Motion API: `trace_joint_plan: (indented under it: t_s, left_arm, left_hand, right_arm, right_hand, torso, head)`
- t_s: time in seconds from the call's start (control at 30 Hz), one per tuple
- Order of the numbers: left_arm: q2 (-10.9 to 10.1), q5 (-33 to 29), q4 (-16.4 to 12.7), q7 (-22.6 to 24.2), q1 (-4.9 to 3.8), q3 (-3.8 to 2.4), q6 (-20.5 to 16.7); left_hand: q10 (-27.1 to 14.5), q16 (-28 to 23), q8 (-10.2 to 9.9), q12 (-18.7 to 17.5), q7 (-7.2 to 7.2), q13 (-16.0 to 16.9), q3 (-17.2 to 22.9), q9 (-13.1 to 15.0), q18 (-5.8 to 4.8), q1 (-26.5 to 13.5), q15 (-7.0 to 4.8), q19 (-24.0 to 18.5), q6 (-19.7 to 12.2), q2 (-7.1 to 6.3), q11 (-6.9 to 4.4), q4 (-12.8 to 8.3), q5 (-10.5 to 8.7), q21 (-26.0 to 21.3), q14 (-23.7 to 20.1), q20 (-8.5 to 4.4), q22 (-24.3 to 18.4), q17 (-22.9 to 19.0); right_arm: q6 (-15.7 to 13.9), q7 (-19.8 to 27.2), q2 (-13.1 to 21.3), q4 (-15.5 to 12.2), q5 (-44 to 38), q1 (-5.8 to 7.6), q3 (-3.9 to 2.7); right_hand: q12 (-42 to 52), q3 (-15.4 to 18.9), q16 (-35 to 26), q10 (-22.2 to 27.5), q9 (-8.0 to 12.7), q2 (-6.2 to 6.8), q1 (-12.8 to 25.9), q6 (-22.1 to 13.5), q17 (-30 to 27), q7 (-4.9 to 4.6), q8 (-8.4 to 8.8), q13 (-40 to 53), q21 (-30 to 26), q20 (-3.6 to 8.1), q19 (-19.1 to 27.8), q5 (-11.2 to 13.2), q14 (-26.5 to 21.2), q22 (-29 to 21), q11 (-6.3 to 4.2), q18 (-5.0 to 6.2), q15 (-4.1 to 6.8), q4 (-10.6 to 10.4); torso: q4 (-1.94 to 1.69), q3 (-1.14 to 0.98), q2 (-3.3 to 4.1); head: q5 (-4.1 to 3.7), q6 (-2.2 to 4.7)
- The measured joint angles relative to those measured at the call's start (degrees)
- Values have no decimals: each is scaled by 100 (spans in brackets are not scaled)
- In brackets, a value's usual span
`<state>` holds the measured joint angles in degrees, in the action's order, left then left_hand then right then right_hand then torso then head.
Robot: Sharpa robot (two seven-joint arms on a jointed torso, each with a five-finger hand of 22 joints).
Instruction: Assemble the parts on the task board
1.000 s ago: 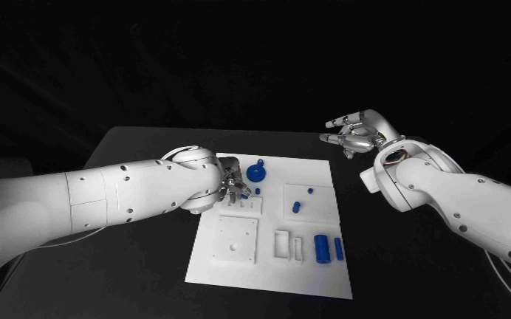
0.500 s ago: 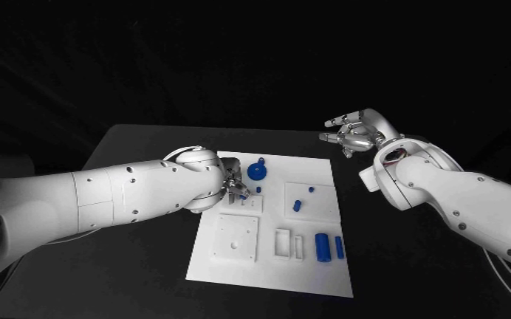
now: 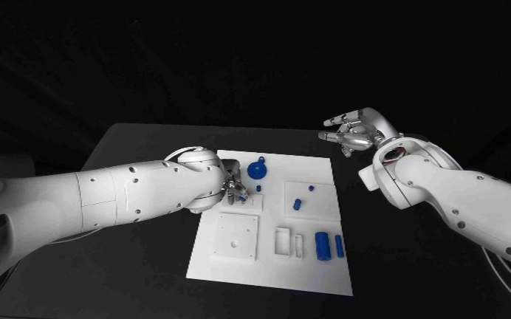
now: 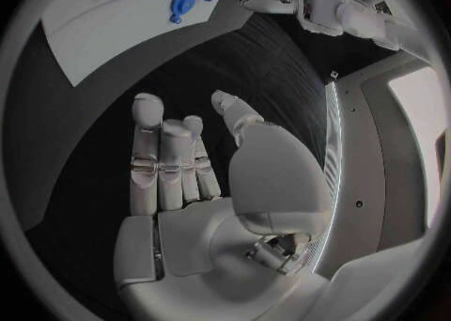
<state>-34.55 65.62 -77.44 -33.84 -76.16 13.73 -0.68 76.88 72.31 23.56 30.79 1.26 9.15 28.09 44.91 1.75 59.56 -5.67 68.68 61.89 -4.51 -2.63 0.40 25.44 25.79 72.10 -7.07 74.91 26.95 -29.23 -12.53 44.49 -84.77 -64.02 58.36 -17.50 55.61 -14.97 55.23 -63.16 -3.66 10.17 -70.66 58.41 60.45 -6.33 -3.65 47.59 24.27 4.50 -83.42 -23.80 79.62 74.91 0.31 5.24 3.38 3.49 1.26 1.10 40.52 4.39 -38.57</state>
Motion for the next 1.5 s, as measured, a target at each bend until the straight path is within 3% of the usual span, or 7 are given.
trace_joint_plan:
  t_s: [0.4,1.5]
  left_arm:
    - [29,15,24,2,77,-1,-19]
    - [-6,124,26,-7,123,-4,-128]
  left_hand:
    - [9,0,-13,0,-4,12,0,-7,0,1,-16,0,3,1,9,-1,-2,4,30,0,-1,12]
    - [31,0,-10,46,-5,40,9,-52,-1,7,-23,0,4,7,-11,9,-33,27,59,1,2,48]
  right_arm:
    - [22,-1,-8,1,9,0,0]
    - [40,0,-18,1,29,0,0]
  right_hand:
    - [0,0,0,0,0,0,0,0,0,0,0,-5,0,0,0,-29,0,0,0,1,0,0]
    - [22,0,0,-1,0,0,0,-1,-1,0,0,-10,0,0,0,-61,0,0,1,0,0,0]
  torso:
    - [0,-3,0]
    - [-1,3,-1]
  head:
    - [-23,-13]
    - [-29,-10]
